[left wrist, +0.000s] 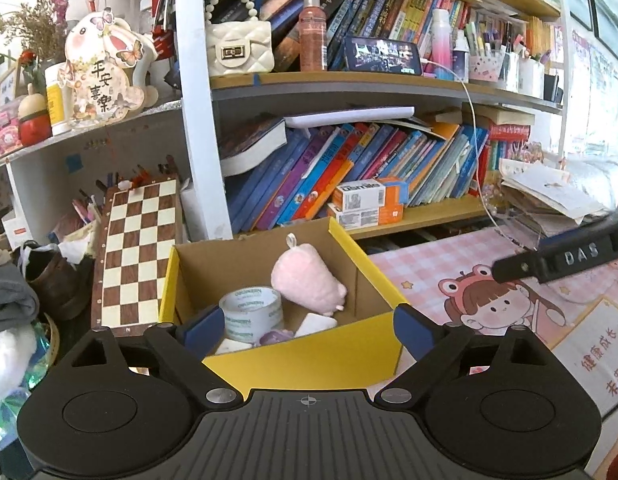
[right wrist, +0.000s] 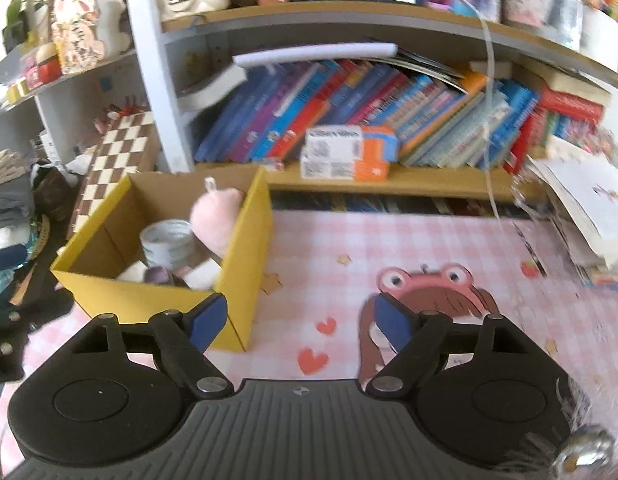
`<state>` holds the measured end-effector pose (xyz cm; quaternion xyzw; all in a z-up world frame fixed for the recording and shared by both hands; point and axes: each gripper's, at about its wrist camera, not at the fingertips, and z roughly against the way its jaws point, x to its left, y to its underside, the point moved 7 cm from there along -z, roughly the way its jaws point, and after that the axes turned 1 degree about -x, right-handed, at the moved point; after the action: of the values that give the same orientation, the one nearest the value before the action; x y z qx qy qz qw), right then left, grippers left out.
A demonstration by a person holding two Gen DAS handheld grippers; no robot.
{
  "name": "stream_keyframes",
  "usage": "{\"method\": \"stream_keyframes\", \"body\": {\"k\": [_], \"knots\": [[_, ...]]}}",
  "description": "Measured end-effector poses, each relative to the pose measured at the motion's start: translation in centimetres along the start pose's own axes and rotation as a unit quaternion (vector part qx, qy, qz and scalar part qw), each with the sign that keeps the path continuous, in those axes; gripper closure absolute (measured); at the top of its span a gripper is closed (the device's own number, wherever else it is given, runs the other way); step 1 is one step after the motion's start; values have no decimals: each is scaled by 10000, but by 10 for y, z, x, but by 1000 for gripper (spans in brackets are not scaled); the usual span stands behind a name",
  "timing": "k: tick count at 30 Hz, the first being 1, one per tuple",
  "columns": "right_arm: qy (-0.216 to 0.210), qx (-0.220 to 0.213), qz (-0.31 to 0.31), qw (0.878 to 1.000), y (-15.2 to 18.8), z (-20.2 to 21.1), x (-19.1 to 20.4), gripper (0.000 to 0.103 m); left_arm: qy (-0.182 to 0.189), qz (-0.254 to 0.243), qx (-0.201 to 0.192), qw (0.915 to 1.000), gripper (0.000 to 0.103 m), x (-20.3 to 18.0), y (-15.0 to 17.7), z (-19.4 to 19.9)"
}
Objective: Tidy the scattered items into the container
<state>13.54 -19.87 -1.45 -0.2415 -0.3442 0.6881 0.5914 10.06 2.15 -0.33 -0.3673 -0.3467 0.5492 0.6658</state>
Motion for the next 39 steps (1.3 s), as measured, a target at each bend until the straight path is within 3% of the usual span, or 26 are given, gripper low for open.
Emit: {"method": "stream_keyframes", "body": {"k": [14, 19, 25, 39], "knots": [[640, 22, -378, 9972, 54, 12, -26, 12, -403, 249, 247, 9986, 5, -9, 20, 1], [820, 47, -423, 9957, 68, 12, -27, 3, -481, 294, 429, 9975, 4, -13, 32, -3], [899, 48, -208, 9957, 73, 10, -20, 1, -457, 328, 632, 9964, 4, -21, 42, -6], [883, 101, -99, 9960, 74, 8, -14, 0, -457, 289, 709, 9960, 4, -22, 45, -7]]}}
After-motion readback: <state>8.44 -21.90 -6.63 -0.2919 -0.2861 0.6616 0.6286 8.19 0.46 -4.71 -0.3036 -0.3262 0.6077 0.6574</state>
